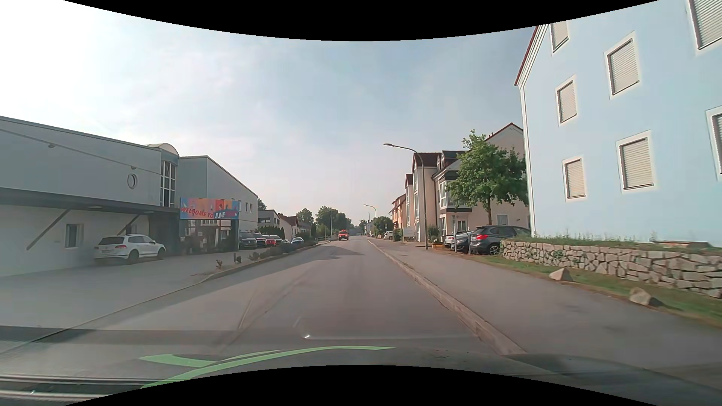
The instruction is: Follow the waypoints while adhering to traffic rules and regulations
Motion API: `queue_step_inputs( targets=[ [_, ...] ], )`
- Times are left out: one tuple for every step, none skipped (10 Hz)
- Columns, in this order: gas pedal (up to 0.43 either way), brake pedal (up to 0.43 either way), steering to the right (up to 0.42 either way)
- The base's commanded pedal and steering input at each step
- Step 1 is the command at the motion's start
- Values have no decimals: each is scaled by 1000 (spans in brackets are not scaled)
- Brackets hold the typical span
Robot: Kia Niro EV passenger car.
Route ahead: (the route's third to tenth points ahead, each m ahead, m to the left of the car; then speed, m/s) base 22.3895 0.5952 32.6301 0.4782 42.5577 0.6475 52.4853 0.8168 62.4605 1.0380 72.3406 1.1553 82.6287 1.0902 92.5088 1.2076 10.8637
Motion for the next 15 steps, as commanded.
queue_step_inputs(
  targets=[
    [98,0,0],
    [98,0,0],
    [98,0,0],
    [98,0,1],
    [110,0,0],
    [138,0,1],
    [169,0,1],
    [177,0,0],
    [177,0,0],
    [189,0,1],
    [189,0,1],
    [189,0,0],
    [189,0,0],
    [189,0,0],
    [189,0,-1]
  ],
)
